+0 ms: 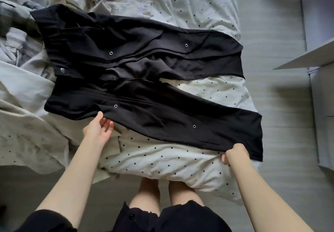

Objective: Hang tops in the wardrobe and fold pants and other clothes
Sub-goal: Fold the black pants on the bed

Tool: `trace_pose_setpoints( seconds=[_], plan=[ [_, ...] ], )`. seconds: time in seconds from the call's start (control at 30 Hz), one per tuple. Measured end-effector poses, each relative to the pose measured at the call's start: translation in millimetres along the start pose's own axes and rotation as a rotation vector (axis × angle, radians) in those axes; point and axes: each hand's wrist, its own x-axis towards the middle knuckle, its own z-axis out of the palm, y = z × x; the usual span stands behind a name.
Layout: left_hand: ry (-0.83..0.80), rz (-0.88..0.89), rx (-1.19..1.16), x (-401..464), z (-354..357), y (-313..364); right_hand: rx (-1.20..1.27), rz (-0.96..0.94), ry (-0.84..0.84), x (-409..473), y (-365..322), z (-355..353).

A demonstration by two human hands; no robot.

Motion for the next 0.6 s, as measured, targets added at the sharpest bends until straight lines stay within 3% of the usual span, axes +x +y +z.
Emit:
trace_pose_setpoints(
  seconds=[0.03, 0.1, 0.23, 0.47, 0.6],
  plan=[
    [0.026, 0.022, 0.026, -2.1, -0.4, 1.9, 0.079, 0.055, 0.029, 5.4, 0.7, -2.2],
    [0.057, 0.078, 0.052, -12.9, 6.7, 6.6, 0.478, 0.202, 0.125, 16.8, -6.6, -11.6],
    [0.047, 0.166, 0.073, -33.3, 35.5, 26.1, 0.922, 0.306, 0.458, 18.5, -39.0, -34.3],
    [0.045, 0.355, -0.058, -61.0, 142.1, 108.1, 0.588, -0.135, 0.509, 36.4, -160.4, -81.8],
    [0.060, 0.572, 0.187, -37.6, 195.5, 142.3, 0.330, -0.459, 0.389, 72.4, -254.1, -87.2]
  ],
)
